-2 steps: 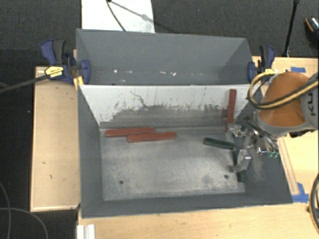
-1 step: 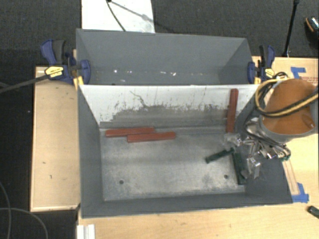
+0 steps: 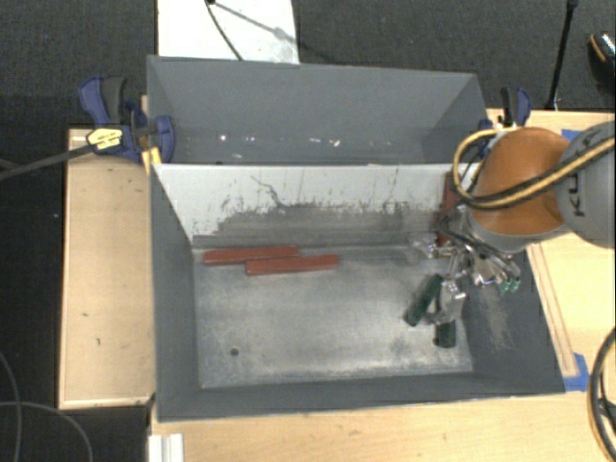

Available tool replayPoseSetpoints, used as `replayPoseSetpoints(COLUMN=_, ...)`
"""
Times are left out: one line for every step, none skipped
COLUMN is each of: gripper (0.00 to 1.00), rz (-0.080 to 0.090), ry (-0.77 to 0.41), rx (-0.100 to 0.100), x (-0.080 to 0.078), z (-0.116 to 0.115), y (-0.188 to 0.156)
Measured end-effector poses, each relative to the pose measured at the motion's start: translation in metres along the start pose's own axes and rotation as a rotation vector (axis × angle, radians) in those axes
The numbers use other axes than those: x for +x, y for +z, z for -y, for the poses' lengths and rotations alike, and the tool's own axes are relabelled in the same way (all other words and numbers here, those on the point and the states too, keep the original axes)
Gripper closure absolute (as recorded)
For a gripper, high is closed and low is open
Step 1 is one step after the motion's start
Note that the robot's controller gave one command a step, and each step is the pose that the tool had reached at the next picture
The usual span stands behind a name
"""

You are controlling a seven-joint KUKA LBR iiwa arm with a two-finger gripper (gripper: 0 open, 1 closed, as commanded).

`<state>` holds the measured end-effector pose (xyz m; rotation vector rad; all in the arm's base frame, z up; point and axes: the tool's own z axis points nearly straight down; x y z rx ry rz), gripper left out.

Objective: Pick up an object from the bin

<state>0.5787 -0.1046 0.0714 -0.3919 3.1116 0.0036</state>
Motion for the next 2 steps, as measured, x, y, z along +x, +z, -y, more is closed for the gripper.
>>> replayPoseSetpoints(gripper=1.0, rz=-0.002, ry=0.002, rx=0.001, x=0.002, z=0.002, y=0.0)
replayPoseSetpoints(gripper=1.0, rz=0.006, ry=-0.104, rx=0.006, x=-0.003, z=-0.012, y=-0.204)
